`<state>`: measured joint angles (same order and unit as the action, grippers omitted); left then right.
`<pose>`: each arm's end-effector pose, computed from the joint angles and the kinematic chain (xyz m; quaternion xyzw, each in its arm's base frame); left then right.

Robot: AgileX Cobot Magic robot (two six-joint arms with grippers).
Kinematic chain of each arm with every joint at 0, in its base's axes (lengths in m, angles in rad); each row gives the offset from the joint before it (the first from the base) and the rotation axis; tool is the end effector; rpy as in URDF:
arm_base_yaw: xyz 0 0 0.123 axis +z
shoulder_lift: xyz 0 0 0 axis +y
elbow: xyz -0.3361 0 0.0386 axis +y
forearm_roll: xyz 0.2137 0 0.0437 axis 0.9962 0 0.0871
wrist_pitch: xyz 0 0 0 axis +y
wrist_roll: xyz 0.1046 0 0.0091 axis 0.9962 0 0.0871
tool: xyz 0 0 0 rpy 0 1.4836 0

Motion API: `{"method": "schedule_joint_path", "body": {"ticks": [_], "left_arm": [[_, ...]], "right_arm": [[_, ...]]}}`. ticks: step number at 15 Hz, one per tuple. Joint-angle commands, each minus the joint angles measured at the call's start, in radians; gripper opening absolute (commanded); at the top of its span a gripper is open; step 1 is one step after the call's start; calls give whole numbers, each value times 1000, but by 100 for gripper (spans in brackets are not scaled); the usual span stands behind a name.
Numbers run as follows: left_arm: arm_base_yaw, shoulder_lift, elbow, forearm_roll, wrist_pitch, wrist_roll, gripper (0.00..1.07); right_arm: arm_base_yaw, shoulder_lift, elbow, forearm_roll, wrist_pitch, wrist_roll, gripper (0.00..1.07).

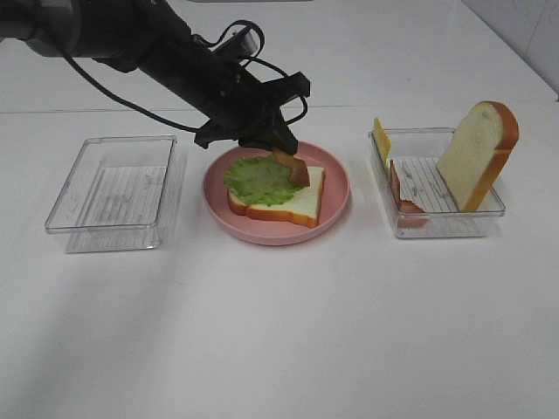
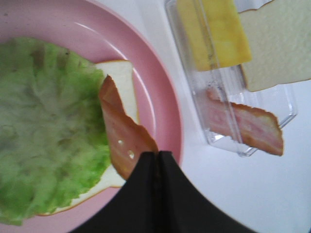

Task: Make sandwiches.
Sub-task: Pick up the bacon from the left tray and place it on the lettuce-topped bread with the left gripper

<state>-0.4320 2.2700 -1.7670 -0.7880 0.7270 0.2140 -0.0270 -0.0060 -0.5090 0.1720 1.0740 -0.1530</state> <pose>0.4388 -0.2568 0.2139 0.0720 0.9274 -0.3297 0.1612 -0.0787 0.0179 0.2562 -0.0580 0.8477 0.0387 0.5259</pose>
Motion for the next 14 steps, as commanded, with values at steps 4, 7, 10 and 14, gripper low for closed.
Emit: {"method": "schedule_joint_path", "body": {"ticks": [4,7,10,14], "left_arm": [[0,-3,-6,153,-14,4,6],[0,-6,-6,226,-43,4,56],[0,-14,-6,247,-20,4,83],[0,-144,-6,439,121,-113,84]], "right_arm": [[-7,-5,2,1,-8,-8,83],[-7,-5,2,1,-8,-8,83],[-7,-5,2,1,-8,-8,83],[-7,-5,2,1,-8,-8,83]]}}
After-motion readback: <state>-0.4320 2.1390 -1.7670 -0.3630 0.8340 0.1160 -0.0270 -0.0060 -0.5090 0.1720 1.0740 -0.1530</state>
